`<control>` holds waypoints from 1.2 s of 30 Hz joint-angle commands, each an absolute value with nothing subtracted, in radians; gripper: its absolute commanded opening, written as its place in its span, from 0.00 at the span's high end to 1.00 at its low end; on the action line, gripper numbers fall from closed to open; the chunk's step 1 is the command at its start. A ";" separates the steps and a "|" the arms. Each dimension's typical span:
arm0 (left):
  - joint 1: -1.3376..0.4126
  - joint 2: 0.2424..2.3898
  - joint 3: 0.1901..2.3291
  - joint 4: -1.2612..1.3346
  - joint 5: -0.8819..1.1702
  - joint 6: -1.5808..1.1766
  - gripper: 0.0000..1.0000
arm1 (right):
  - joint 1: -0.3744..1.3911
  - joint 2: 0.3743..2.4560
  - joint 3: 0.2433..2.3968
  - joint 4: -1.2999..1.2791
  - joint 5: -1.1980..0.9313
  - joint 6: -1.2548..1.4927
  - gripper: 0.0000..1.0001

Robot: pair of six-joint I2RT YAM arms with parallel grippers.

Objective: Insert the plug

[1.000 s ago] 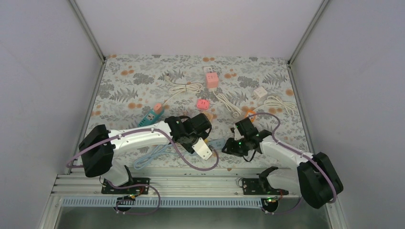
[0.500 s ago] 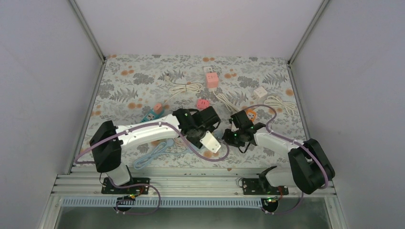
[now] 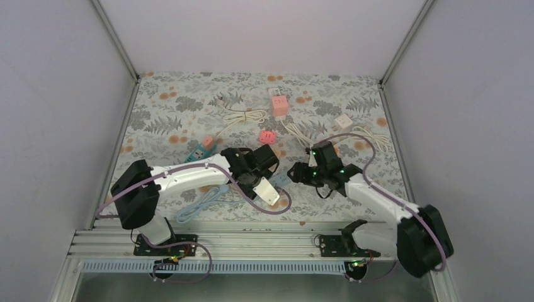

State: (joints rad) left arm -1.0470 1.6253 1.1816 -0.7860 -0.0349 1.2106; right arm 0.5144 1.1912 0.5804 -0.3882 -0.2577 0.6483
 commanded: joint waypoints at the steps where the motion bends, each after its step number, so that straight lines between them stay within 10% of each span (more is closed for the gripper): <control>1: -1.027 1.528 1.173 -0.712 0.066 1.235 0.75 | 0.503 1.025 0.547 -0.311 -0.318 0.604 0.29; 8: -1.007 1.501 1.186 -0.705 0.098 1.255 0.74 | 0.504 0.928 0.490 -0.153 -0.575 0.573 0.00; 36: -0.966 1.374 1.114 -0.564 0.193 1.275 0.73 | 0.518 1.012 0.496 0.048 -0.830 0.750 0.00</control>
